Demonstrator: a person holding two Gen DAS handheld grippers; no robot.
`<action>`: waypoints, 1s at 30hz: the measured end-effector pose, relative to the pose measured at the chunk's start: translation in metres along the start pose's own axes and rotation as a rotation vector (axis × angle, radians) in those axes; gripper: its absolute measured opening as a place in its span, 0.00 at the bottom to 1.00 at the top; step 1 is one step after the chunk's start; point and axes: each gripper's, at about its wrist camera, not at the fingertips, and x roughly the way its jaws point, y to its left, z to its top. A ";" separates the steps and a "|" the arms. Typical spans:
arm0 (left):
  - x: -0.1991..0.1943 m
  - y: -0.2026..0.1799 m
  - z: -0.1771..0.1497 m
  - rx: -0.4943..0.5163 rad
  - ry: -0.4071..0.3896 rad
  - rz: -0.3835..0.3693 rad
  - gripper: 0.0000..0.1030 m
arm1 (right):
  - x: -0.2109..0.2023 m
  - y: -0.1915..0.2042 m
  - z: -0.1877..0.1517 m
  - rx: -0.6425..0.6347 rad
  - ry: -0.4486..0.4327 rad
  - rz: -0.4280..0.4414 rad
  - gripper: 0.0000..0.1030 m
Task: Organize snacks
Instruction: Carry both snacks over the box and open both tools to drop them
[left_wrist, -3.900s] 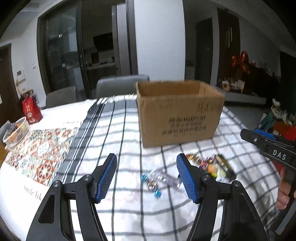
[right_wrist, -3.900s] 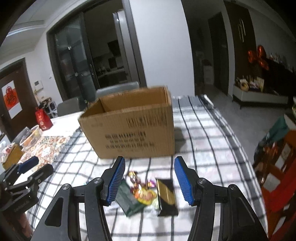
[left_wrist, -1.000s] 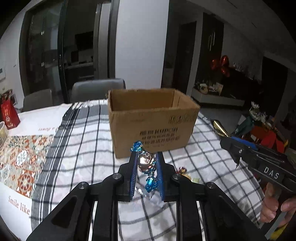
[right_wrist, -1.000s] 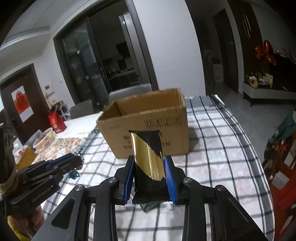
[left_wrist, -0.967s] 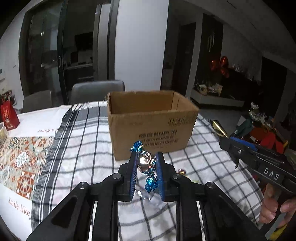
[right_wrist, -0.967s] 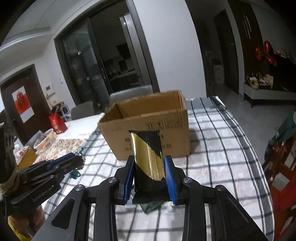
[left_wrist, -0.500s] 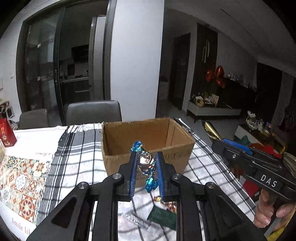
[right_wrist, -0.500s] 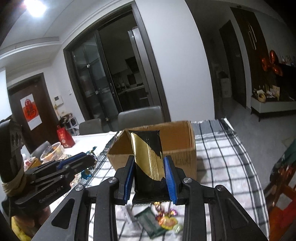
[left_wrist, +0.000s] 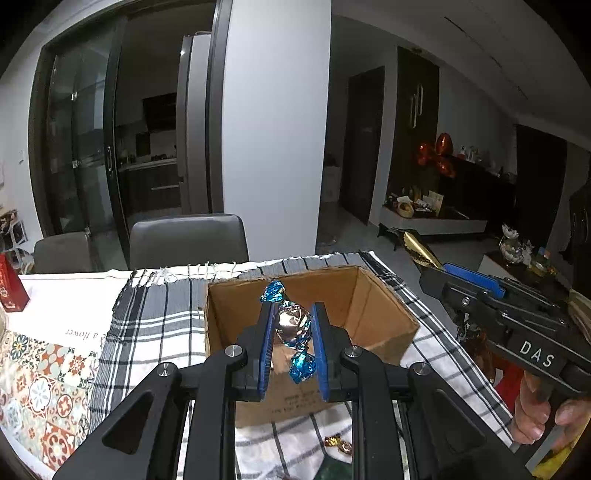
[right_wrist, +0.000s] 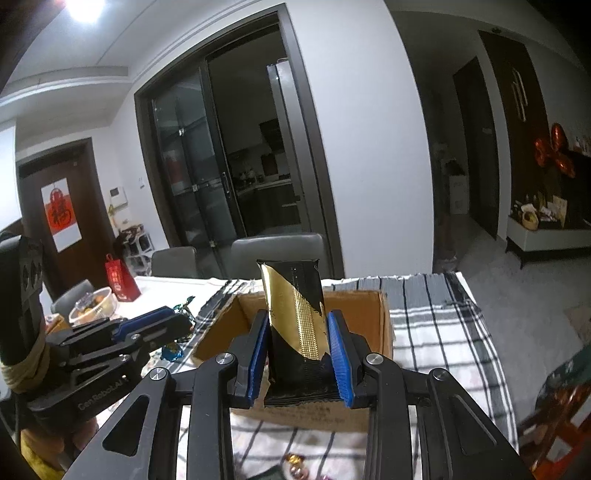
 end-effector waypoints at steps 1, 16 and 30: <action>0.005 0.002 0.003 -0.001 0.006 -0.004 0.20 | 0.005 -0.001 0.002 -0.007 0.006 0.000 0.32; 0.083 0.013 0.021 -0.006 0.146 -0.002 0.33 | 0.071 -0.010 0.006 -0.082 0.111 -0.074 0.37; 0.028 0.005 0.001 0.046 0.090 0.089 0.52 | 0.019 -0.008 -0.013 -0.054 0.073 -0.093 0.50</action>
